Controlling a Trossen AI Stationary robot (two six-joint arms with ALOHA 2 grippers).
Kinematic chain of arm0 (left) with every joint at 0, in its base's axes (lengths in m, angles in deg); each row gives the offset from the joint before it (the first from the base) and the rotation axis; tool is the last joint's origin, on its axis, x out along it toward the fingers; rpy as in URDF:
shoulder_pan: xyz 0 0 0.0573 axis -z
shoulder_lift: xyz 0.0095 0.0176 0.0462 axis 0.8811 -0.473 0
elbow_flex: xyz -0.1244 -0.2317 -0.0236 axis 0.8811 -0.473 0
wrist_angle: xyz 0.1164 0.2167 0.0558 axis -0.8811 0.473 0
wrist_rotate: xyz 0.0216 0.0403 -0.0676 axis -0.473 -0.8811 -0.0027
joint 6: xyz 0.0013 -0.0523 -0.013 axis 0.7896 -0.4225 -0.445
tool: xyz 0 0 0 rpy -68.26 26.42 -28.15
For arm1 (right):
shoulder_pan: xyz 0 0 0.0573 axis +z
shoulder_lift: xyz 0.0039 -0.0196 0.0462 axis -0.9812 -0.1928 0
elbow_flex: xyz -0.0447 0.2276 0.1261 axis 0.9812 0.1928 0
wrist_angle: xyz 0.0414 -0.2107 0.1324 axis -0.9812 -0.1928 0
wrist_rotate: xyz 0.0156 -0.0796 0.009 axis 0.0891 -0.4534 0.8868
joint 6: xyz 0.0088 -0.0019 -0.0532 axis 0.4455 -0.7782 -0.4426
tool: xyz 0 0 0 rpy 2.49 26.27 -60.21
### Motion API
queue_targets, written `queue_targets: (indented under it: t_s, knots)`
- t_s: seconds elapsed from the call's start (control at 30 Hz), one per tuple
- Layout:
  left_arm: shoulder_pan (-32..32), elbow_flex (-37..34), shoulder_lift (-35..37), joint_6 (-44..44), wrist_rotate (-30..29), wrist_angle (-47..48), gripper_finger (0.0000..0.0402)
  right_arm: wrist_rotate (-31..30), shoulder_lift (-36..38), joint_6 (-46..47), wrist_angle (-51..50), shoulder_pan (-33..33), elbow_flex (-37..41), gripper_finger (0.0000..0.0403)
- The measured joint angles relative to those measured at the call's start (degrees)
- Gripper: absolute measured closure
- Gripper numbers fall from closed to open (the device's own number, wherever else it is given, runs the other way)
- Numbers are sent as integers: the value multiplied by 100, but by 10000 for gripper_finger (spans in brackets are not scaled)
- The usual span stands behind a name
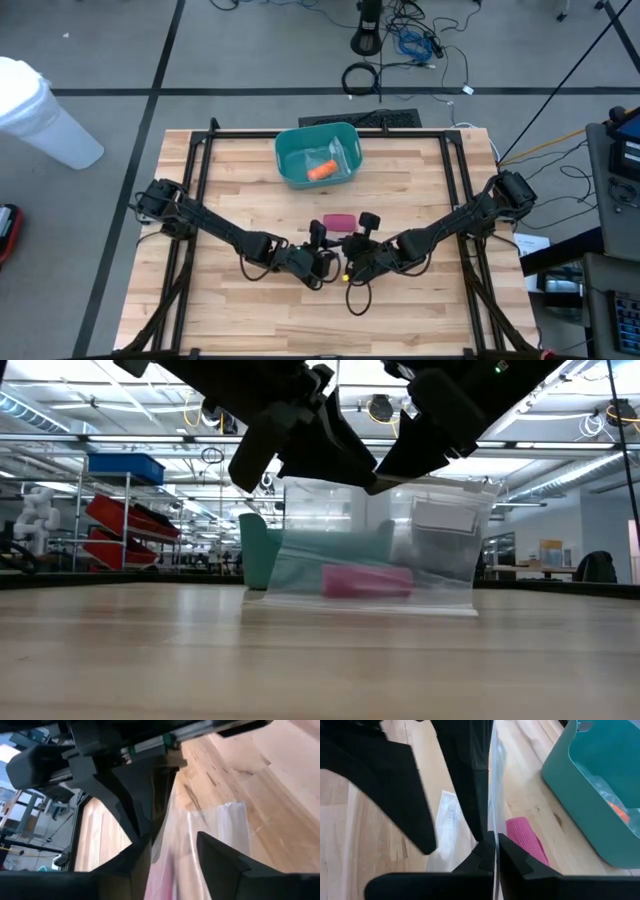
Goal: Roll bandage
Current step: Put the pink bandage into the transparent zip bag
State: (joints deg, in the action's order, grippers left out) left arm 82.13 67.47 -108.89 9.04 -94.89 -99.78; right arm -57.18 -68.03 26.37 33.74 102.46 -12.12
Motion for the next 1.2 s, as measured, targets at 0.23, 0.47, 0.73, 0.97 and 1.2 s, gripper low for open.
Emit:
queue_targets:
  t_s: [0.23, 0.47, 0.73, 0.97, 1.2]
  knots:
    - [0, 0, 0, 15, -81, 95, 291, 33, 0, -3, 26, 11, 0, 403]
    - [-4, 0, 0, 15, -387, 97, 306, 167, 0, -26, 33, 11, 0, 403]
    - [-10, 0, 0, -13, -404, 213, 306, 172, 0, -78, 104, 13, 0, 403]
    - [-63, 2, 0, -13, -350, 294, 306, 181, 0, -201, 256, 13, 0, 403]
    - [-78, 7, 2, 171, -354, 344, 348, 195, -4, -203, 293, 15, 4, 403]
